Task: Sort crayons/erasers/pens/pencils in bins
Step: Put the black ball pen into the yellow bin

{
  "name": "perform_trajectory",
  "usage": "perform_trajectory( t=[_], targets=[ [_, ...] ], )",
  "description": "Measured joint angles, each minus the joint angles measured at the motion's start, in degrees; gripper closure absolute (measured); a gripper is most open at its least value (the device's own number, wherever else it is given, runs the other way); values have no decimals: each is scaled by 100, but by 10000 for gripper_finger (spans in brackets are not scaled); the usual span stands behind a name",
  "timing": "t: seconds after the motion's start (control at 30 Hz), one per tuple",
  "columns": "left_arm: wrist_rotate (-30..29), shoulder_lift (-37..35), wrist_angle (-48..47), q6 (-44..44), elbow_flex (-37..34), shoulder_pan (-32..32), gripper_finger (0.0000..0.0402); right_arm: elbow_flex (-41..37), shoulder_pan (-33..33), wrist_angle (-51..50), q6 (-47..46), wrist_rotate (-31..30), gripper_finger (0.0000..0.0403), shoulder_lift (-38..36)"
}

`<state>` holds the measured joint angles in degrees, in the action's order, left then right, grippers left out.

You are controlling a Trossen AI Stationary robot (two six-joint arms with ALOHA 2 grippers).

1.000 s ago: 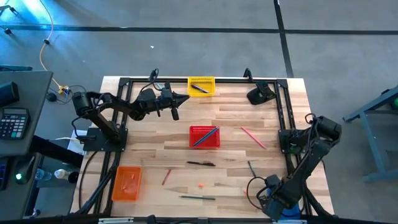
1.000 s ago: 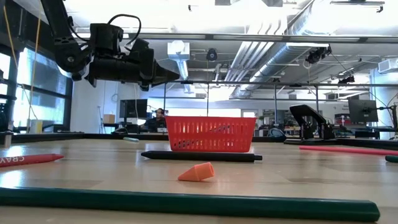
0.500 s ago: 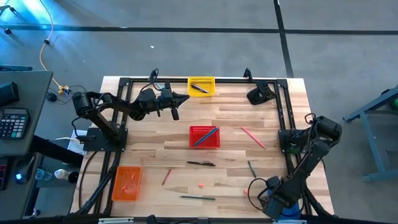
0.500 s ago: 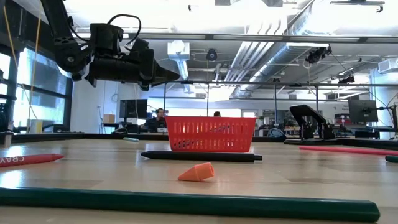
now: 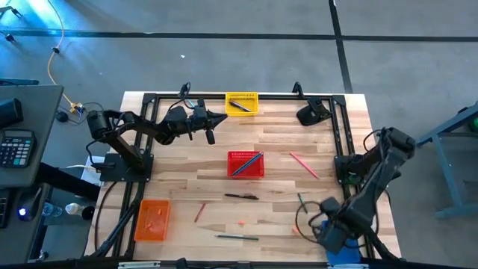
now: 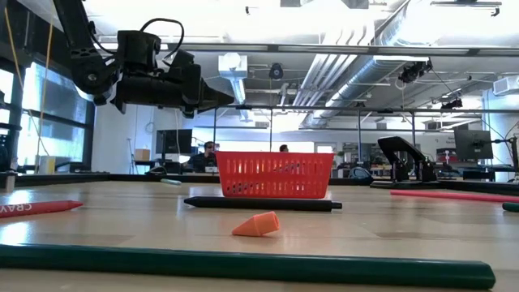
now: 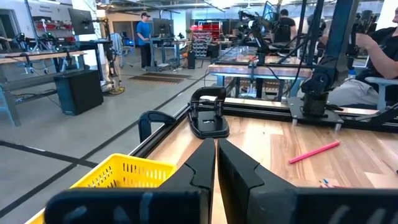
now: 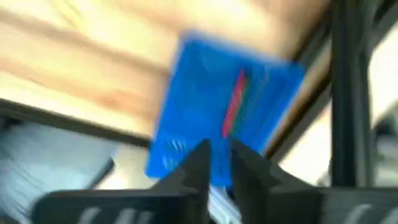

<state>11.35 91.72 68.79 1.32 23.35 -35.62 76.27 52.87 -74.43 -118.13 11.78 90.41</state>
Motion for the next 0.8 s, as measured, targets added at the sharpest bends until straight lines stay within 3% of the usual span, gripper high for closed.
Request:
perform_trajectory(
  t=[0.07,0.13,0.23,0.4,0.67,0.8],
  targets=[
    [2,0,0,0,0,0,394,65,-88,-239,157,-995,394,-210],
    [2,0,0,43,0,0,394,16,-197,-344,301,-1888,390,-408],
    [2,0,0,47,0,0,394,-270,-440,-289,770,-2599,393,-671],
    [2,0,0,93,2,0,394,-1209,-1103,880,2072,-2990,400,-1071],
    [2,0,-20,303,2,0,394,-2843,-2326,4920,5086,-3052,402,-1122],
    [8,0,-74,447,2,0,394,-3415,-2632,6363,6090,-3133,402,-1071]
  ],
)
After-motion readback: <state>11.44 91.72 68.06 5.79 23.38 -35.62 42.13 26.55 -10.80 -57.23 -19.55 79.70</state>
